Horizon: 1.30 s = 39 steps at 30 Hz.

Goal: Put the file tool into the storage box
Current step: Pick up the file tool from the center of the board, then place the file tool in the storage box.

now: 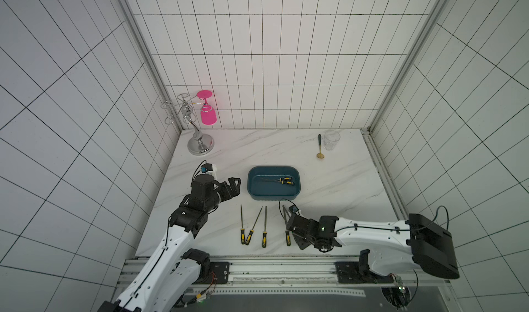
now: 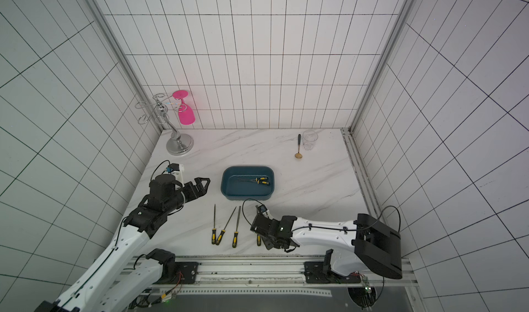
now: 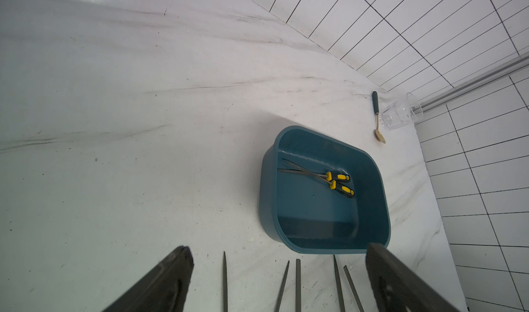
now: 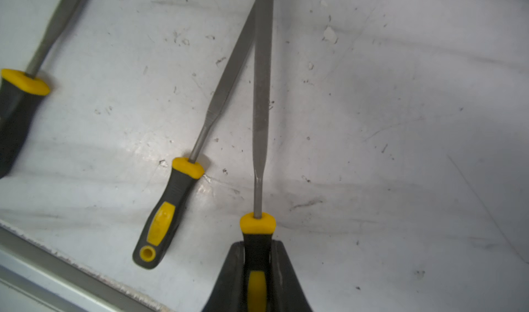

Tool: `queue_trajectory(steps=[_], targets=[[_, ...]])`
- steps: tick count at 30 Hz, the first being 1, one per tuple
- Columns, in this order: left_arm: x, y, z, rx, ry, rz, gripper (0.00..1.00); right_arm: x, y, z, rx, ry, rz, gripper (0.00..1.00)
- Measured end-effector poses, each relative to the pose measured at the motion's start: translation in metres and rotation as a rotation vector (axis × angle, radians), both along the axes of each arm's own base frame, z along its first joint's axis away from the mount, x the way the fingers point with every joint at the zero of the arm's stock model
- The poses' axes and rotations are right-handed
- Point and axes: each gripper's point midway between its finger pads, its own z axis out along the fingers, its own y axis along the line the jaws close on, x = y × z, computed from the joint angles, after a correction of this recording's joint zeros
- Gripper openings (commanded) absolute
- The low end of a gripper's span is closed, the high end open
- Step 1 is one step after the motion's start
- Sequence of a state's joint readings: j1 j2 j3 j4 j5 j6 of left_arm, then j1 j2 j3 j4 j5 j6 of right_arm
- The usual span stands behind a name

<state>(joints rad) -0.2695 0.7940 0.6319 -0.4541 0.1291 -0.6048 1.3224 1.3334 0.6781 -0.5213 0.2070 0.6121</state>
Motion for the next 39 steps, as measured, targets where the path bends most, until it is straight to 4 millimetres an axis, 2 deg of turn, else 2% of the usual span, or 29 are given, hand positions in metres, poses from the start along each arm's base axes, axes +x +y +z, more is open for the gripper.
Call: queue_trajectory(steps=[9,16,20,26,29,32,39], targets=[[-0.003,-0.007,0.014,-0.066,-0.016,-0.016,0.98,0.002,-0.005,0.036,0.035,-0.06,0.088,0.03],[0.006,-0.014,0.013,-0.169,0.014,-0.035,0.98,0.02,0.013,0.089,0.1,-0.151,0.167,0.03],[0.015,-0.007,0.007,-0.219,0.046,-0.018,0.98,0.034,0.019,0.108,0.098,-0.196,0.239,0.03],[0.012,-0.006,0.007,-0.215,0.046,-0.031,0.98,0.057,0.037,0.131,0.096,-0.236,0.347,0.02],[0.01,-0.004,0.011,-0.197,0.021,-0.034,0.98,0.072,0.046,0.136,0.087,-0.244,0.391,0.01],[0.011,-0.002,0.012,-0.181,0.01,-0.033,0.98,0.088,0.05,0.131,0.058,-0.238,0.418,0.0],[0.019,0.006,-0.006,-0.166,0.066,-0.009,0.98,0.118,0.065,0.12,-0.008,-0.233,0.482,0.0]])
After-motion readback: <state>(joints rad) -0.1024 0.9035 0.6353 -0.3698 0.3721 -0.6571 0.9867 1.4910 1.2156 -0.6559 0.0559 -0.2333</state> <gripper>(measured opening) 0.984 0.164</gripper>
